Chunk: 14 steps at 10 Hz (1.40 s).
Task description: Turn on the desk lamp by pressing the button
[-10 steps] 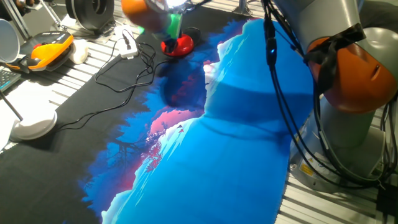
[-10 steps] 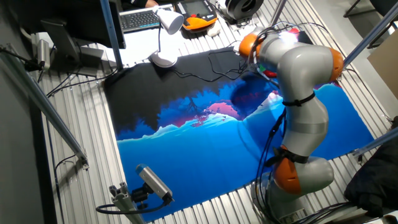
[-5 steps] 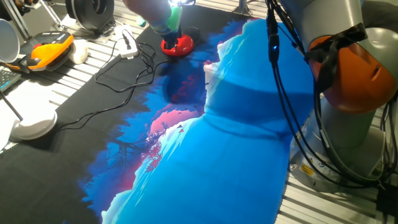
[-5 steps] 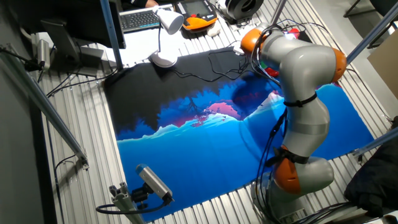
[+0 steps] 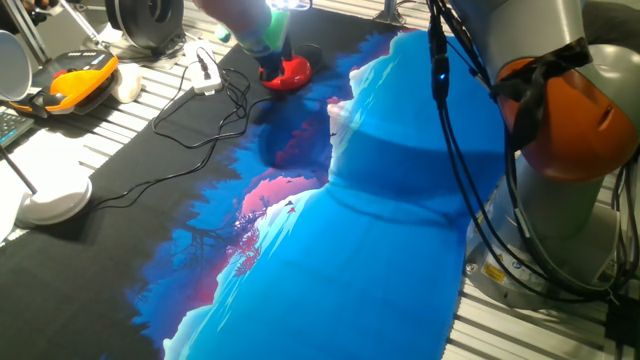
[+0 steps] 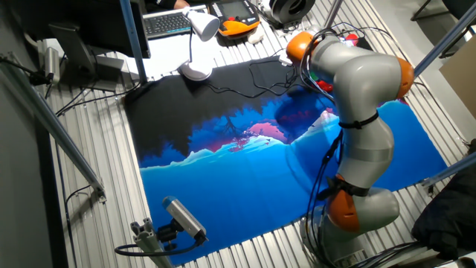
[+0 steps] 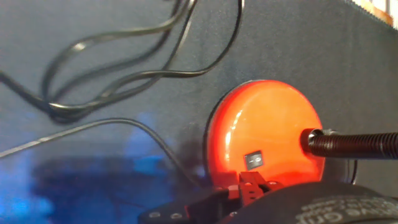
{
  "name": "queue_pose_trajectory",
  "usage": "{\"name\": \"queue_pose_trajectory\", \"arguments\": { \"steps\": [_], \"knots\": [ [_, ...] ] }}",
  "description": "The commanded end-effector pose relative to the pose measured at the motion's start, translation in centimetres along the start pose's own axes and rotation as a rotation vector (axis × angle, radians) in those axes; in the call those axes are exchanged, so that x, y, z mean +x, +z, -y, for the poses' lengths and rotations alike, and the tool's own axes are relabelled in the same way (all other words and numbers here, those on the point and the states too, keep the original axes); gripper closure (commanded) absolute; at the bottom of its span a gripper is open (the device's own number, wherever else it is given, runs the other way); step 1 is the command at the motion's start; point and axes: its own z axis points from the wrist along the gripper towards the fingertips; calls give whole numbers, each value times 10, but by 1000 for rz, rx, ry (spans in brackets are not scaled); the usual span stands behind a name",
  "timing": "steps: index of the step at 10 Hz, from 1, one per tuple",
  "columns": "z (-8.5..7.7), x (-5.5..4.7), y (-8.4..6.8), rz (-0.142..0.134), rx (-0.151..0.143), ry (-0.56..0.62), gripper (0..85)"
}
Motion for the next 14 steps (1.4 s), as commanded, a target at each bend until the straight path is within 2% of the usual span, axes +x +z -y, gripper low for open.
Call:
{"name": "queue_pose_trajectory", "arguments": {
  "steps": [1, 3, 4, 6, 9, 11, 13, 14],
  "knots": [
    [-6, 1, -4, -2, -46, 29, 850],
    [-20, 6, -14, -18, -57, 52, 850],
    [-25, 8, -20, -27, -99, 71, 850],
    [-32, 10, -28, -41, -152, 101, 850],
    [-45, 14, -40, -55, -165, 139, 850],
    [-46, 15, -40, -59, -207, 159, 850],
    [-53, 18, -44, -68, -228, 173, 850],
    [-57, 21, -46, -74, -253, 186, 850]
  ]
}}
